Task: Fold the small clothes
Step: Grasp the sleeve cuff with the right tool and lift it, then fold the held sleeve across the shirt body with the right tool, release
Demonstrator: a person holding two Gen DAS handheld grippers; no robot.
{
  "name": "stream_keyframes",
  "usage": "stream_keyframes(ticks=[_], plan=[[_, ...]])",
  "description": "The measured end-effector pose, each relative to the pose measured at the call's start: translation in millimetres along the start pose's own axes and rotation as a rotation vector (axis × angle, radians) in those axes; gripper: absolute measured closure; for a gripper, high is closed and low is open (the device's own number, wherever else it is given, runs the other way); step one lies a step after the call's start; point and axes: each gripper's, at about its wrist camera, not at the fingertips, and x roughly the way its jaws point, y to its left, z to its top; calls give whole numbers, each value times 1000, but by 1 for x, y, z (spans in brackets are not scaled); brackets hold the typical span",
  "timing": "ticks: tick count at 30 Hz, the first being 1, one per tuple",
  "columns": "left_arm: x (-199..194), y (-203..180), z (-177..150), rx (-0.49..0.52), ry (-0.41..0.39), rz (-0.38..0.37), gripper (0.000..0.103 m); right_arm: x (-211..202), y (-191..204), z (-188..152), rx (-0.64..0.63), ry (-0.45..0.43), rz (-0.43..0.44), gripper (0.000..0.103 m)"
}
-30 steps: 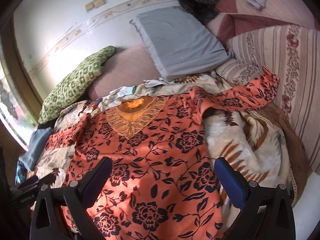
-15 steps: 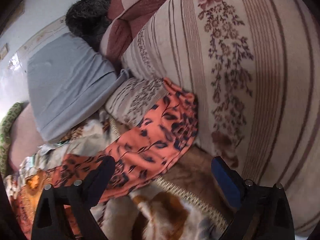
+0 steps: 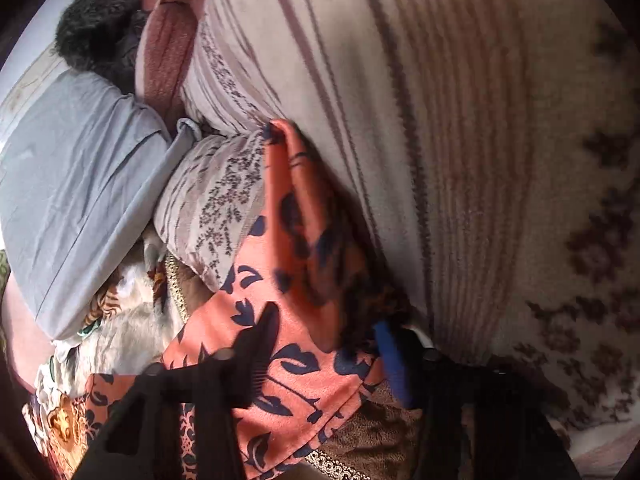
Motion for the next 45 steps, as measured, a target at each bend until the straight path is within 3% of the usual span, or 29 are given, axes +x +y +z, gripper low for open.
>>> stream_keyframes(ticks=[2,4,8,11,16,20,21,22,23,26,28,31,33,38,40,42,45], plan=[[-1,5,0,-12,-9,-5,0,-2,3,0,-15,1,17,88],[-4,11,0,-28,-18,-13,0,-16,17,-3,-76,-18,46,94],[-15,22,-2,-63,-59,-32,0,-70,71,-9,-198,-92,170,95],[-25,28,-4,-75,-88,-43,0,-124,138,-24,-288,-135,340,95],[-46,47,-6,-111,-148,-43,0,-202,266,-104,-423,-121,649,95],[-59,68,-10,-180,-196,-38,0,-200,353,-203,-473,70,787,88],[-60,74,-11,-201,-207,-34,0,-189,371,-231,-499,138,798,66],[-60,79,-12,-220,-211,-33,0,-174,388,-261,-544,225,799,17],[-59,84,-14,-231,-209,-41,0,-156,402,-287,-589,311,785,7],[-53,93,-18,-231,-194,-61,0,-134,390,-341,-623,454,754,8],[-46,93,-20,-244,-174,-90,0,-137,353,-341,-630,447,765,8],[-39,83,-21,-239,-141,-171,0,-147,312,-317,-632,386,747,8],[-34,75,-21,-230,-103,-270,0,-145,288,-290,-612,338,702,8],[-28,68,-17,-298,-50,-441,0,-112,252,-227,-479,265,620,8],[-29,63,-4,-296,-64,-462,0,-88,236,-218,-431,302,550,8],[-25,58,19,-320,-63,-521,0,-79,217,-216,-349,327,592,8],[-8,43,66,-327,-43,-618,0,-84,205,-217,-354,266,626,8]])
